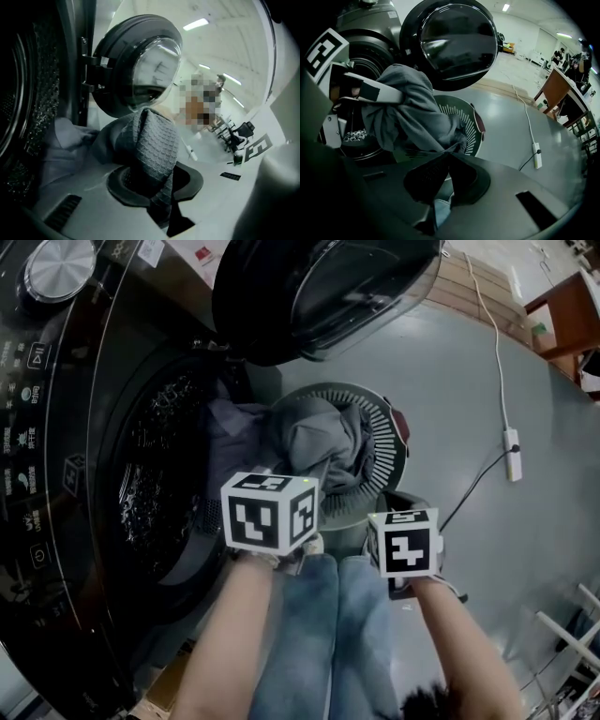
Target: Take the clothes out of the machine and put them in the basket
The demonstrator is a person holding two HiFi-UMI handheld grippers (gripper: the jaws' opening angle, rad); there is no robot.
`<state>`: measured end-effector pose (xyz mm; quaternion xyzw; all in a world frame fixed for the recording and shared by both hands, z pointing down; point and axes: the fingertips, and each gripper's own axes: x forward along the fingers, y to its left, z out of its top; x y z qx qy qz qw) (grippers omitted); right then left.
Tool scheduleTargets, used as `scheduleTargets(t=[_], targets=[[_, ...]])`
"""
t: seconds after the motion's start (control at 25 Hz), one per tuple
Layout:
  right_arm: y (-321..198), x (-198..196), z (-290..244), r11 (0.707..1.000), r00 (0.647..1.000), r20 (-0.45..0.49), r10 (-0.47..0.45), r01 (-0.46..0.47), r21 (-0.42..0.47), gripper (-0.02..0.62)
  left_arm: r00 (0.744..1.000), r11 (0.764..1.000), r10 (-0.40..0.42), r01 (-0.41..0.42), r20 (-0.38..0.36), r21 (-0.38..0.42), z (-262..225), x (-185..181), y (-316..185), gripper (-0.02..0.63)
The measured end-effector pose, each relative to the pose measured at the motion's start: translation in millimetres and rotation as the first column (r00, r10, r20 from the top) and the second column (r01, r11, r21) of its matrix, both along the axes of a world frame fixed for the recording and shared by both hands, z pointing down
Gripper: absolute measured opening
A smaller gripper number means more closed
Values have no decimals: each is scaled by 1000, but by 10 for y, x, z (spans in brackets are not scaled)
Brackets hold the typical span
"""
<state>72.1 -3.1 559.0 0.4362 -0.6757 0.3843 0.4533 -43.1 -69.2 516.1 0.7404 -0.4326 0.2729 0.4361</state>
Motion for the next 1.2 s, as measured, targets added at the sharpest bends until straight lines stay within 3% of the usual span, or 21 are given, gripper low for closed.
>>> scheduleTargets(t=[0.12, 0.16, 0.2, 0.24, 0.36, 0.56, 0.84, 1.04, 1.12, 1.2], targets=[[7, 45, 10, 1000, 1000, -4, 1, -1, -2, 2, 998, 1000, -8, 9, 62, -25, 120, -18, -5, 95], [11, 64, 15, 1000, 1000, -7, 1, -1, -4, 2, 995, 999, 1, 3, 98, -33, 171, -36, -7, 171], [16, 82, 20, 1000, 1000, -10, 2, -2, -5, 2, 992, 999, 12, -7, 129, -37, 211, -57, -11, 312], [21, 96, 25, 1000, 1000, -12, 3, -3, -6, 2, 987, 999, 18, -13, 159, -35, 241, -87, -18, 395], [33, 112, 41, 1000, 1000, -14, 6, -6, -7, 2, 967, 1000, 4, -1, 255, -10, 293, -263, -51, 438], [68, 90, 63, 1000, 1000, -12, 2, -2, -13, 2, 909, 1000, -23, 25, 417, 0, 426, -689, -22, 476], [87, 60, 80, 1000, 1000, -15, -5, 4, -15, 2, 765, 998, -14, 55, 643, -44, 642, -1502, 118, 494], [108, 31, 103, 1000, 1000, -15, -11, 11, -16, 2, 655, 990, 73, 43, 752, -133, 891, -1959, 258, 494], [122, 23, 128, 1000, 1000, -17, -12, 12, -19, 2, 634, 987, 78, 60, 769, -150, 962, -2082, 296, 494], [140, 13, 156, 1000, 1000, -18, -13, 12, -22, 2, 647, 981, 71, 92, 760, -170, 1039, -2141, 342, 492]])
